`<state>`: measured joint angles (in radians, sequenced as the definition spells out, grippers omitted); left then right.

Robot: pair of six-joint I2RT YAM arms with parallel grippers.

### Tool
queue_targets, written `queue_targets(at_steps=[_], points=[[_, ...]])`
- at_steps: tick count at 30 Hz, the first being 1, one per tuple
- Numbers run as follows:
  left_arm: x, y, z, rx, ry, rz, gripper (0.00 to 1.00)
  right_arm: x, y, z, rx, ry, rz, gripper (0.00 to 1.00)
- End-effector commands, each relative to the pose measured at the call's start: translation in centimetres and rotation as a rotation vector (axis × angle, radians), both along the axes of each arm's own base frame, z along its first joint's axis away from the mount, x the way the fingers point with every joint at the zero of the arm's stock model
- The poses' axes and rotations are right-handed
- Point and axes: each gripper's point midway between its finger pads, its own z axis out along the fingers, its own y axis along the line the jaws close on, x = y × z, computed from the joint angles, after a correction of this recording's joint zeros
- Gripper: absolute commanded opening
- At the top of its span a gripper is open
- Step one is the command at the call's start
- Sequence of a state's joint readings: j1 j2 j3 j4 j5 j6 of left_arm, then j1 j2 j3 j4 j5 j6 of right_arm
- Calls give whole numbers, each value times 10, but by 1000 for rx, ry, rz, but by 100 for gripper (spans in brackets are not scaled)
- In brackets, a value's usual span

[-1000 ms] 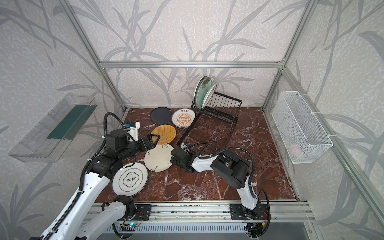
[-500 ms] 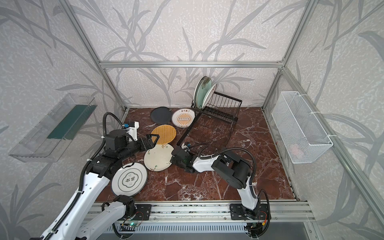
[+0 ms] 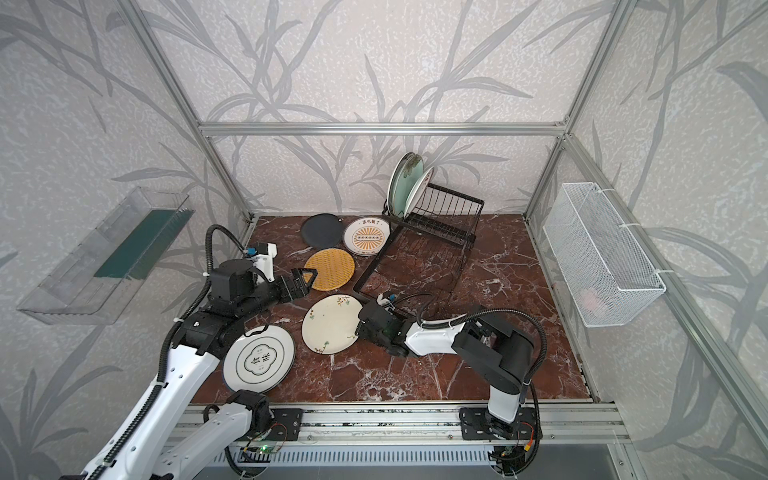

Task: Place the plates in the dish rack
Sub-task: 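Grasp the berry-pattern plate's edge with the right gripper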

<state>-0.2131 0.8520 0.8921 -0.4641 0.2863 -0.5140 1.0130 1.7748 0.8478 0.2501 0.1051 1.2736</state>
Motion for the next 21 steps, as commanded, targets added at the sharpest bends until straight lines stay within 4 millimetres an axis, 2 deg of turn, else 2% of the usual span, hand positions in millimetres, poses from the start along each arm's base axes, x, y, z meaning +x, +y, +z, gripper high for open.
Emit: queue_targets(at_steps=[1, 6, 7, 10, 15, 21], points=[[0, 5, -1, 13, -1, 17, 99, -19, -24, -21, -117, 35, 50, 0], [2, 4, -2, 9, 4, 17, 99, -32, -33, -27, -106, 53, 79, 0], [2, 4, -3, 9, 6, 16, 99, -32, -33, -17, -85, 37, 84, 0], [3, 2, -4, 7, 13, 10, 99, -35, -35, -9, -70, 13, 111, 0], [6, -1, -7, -16, 23, 4, 99, -34, -23, 15, -5, -67, 178, 0], [10, -3, -5, -33, 26, 1, 99, -26, -7, 31, 67, -95, 202, 0]])
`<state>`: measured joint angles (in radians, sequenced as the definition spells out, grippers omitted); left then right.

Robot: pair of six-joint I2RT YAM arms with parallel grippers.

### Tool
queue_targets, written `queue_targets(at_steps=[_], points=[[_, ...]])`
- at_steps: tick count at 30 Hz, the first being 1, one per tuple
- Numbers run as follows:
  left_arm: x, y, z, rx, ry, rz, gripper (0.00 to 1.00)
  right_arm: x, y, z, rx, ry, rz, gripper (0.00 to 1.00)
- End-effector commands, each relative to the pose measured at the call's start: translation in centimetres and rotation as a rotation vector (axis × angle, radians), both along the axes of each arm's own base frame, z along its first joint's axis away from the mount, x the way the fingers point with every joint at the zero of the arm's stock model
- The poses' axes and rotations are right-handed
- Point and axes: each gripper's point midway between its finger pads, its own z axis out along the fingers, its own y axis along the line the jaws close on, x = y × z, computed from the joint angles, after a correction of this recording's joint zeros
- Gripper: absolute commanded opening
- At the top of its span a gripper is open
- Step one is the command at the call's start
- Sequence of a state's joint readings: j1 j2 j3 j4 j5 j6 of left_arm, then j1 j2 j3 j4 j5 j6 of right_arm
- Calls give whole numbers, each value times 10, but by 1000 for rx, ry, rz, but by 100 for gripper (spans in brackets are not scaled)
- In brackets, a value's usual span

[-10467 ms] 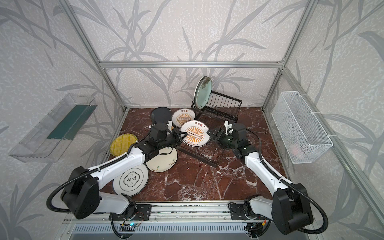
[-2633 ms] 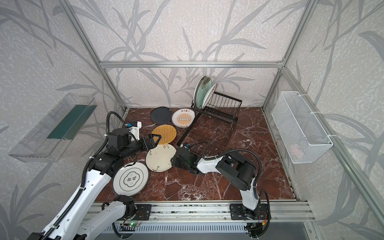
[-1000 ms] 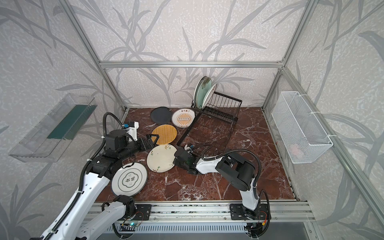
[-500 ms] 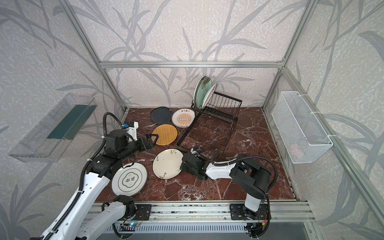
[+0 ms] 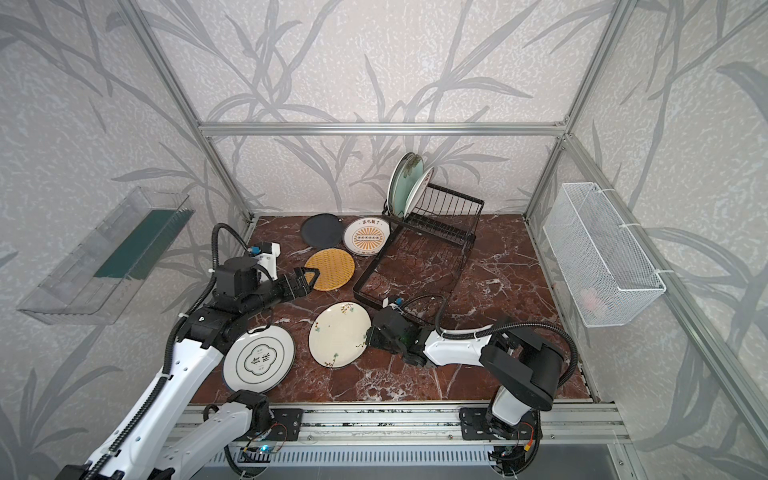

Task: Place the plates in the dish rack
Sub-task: 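Grasp the berry-pattern plate's edge with the right gripper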

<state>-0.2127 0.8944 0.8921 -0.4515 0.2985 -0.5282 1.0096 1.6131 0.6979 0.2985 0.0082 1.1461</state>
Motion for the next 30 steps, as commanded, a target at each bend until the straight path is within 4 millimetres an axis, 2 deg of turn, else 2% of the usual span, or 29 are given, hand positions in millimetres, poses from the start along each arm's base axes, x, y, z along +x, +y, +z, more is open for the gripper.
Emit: queue_targets(at_steps=[1, 15, 20, 30], points=[[4, -1, 3, -22, -9, 1, 99, 5, 13, 14, 56, -38, 46, 0], [11, 4, 16, -94, -4, 24, 99, 35, 30, 45, 217, -14, 25, 0], [16, 7, 25, -146, -21, 30, 99, 40, 36, 50, 254, -6, 28, 0], [20, 14, 28, -194, -19, 45, 99, 48, 36, 67, 314, -15, 30, 0]])
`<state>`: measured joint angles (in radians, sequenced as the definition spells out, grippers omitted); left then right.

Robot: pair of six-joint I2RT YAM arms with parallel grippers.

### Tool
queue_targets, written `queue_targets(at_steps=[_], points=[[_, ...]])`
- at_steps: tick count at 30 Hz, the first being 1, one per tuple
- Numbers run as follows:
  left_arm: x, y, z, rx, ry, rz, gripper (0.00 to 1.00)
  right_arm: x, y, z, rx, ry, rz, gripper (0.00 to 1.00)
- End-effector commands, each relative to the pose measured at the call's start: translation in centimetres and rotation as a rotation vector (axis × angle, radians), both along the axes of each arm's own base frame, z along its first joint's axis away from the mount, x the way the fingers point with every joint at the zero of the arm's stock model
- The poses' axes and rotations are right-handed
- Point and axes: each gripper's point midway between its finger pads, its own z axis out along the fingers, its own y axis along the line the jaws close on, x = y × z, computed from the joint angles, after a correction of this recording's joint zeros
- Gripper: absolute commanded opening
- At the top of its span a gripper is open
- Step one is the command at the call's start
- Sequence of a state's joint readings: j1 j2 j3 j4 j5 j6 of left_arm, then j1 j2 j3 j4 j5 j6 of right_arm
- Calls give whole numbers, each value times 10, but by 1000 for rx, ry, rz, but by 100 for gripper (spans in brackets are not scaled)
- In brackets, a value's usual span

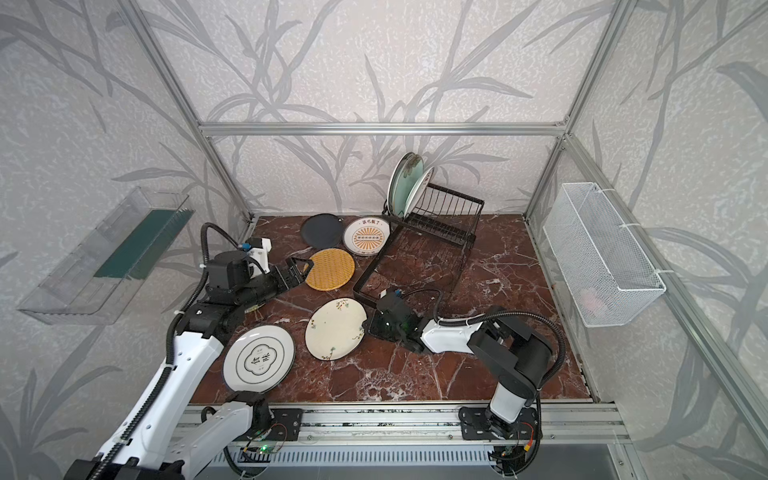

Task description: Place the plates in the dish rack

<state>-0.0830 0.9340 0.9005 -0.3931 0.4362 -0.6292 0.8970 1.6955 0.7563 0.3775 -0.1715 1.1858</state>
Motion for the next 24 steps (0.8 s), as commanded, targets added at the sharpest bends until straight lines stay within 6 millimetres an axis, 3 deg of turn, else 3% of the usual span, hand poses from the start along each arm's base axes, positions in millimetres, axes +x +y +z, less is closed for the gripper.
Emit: queue_targets(at_steps=[1, 14, 17, 24], points=[[4, -1, 22, -50, -49, -6, 99, 19, 27, 65, 198, -105, 16, 0], [8, 21, 50, -85, -97, 61, 99, 28, 39, 99, 301, -115, 35, 0], [6, 30, 63, -55, -120, 86, 99, 34, 39, 116, 335, -130, 33, 0], [-2, 31, 92, -88, -159, 82, 99, 55, 18, 158, 378, -175, 2, 0]])
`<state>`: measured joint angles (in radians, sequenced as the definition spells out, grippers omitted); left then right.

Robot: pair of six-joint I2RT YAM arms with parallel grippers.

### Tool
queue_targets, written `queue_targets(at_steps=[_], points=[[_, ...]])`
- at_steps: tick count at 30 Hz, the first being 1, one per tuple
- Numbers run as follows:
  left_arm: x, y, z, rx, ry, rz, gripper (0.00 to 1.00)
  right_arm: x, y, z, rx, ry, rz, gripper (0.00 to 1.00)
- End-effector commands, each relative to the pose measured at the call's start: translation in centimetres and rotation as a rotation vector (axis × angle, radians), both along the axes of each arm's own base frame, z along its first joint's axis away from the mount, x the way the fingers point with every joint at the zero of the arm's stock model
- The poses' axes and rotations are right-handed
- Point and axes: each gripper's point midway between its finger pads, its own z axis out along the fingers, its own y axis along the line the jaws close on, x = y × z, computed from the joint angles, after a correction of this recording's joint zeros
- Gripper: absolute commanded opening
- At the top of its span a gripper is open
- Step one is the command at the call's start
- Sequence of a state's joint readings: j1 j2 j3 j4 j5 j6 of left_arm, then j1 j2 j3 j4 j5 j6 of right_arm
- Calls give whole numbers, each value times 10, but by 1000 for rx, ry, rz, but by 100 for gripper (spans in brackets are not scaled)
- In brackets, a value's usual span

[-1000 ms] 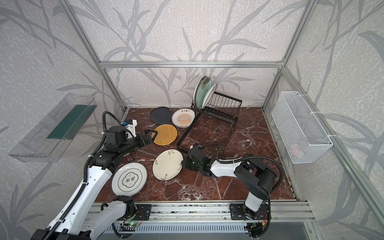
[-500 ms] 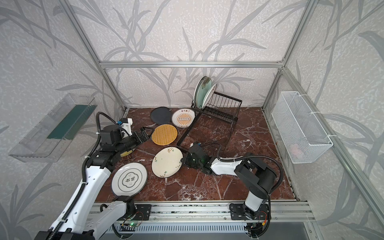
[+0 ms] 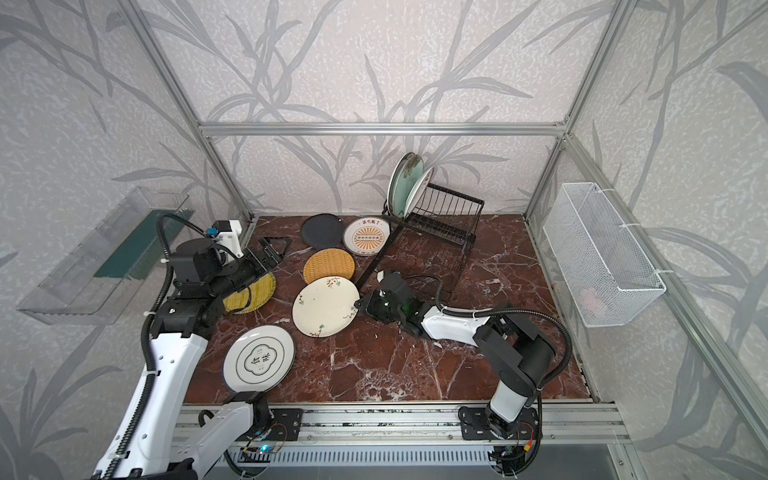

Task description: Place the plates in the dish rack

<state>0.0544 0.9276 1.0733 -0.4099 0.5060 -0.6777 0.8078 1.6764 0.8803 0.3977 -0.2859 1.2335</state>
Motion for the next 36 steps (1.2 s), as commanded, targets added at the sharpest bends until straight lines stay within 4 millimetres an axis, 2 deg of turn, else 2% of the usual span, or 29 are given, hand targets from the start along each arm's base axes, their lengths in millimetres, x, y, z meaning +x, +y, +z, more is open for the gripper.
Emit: queue_targets(at_steps=[1, 6, 10, 14, 18, 22, 28, 32, 36], points=[[-10, 0, 17, -21, -21, -4, 99, 17, -1, 97, 195, -157, -2, 0], [-14, -6, 18, -82, -22, -27, 99, 29, -28, 120, 221, -168, -36, 0], [-8, -20, -8, -203, 40, -61, 93, 33, -42, 131, 224, -182, -59, 0], [-10, -33, -38, -200, 112, -46, 92, 37, -53, 136, 231, -182, -84, 0], [-6, -59, -62, -253, 167, -70, 93, 41, -61, 140, 232, -184, -109, 0], [-2, -76, -89, -311, 244, -57, 89, 44, -68, 144, 236, -187, -130, 0], [-6, -81, -115, -319, 305, -4, 88, 45, -70, 147, 234, -189, -137, 0], [-1, -91, -125, -390, 306, -24, 88, 44, -69, 148, 241, -186, -137, 0], [6, -103, -127, -415, 306, -40, 82, 44, -71, 153, 242, -194, -142, 0]])
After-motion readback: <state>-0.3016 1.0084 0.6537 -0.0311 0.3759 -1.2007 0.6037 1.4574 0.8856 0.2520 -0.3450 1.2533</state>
